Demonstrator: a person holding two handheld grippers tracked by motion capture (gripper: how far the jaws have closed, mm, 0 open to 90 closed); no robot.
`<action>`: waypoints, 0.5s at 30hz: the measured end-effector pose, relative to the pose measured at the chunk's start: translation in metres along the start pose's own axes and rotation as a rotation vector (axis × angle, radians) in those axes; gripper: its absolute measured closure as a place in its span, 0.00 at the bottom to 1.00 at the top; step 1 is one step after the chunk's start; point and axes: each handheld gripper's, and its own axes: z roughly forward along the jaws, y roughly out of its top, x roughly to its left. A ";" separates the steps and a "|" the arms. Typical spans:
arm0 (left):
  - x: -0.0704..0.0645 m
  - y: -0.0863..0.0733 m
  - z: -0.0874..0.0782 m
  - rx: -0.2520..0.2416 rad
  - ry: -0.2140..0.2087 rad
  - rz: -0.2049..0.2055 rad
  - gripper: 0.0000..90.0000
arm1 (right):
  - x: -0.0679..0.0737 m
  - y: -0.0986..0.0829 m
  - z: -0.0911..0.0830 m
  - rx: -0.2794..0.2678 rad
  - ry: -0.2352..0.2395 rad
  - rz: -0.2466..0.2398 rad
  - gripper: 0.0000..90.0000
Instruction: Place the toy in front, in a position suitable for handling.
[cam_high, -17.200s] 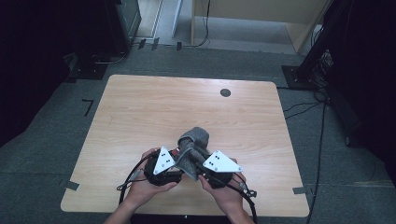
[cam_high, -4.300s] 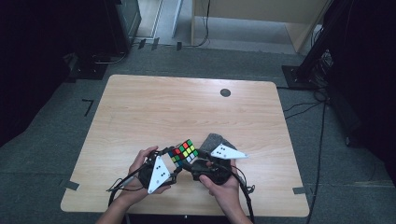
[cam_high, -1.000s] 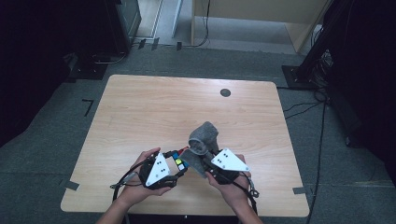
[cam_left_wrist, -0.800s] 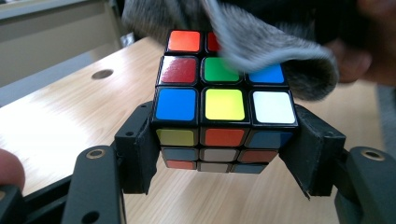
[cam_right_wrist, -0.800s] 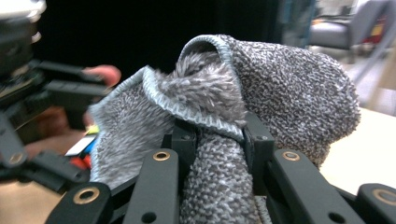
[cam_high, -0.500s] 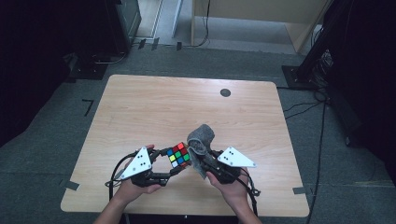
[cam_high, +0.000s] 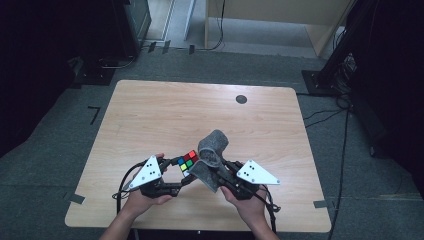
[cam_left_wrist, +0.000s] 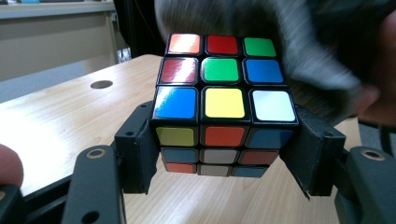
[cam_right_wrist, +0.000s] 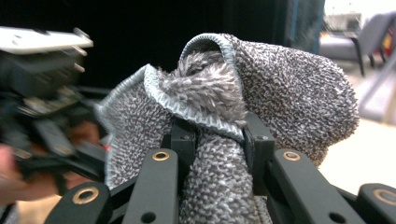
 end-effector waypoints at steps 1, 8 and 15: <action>-0.001 0.000 0.000 0.000 0.003 0.010 0.38 | 0.001 0.000 0.001 0.008 0.001 -0.009 0.80; -0.004 0.004 -0.001 -0.002 0.015 0.029 0.38 | -0.019 -0.024 0.011 0.131 -0.070 0.105 0.80; -0.006 0.003 0.000 0.015 0.015 0.034 0.38 | 0.000 -0.006 0.002 -0.009 -0.001 0.021 0.80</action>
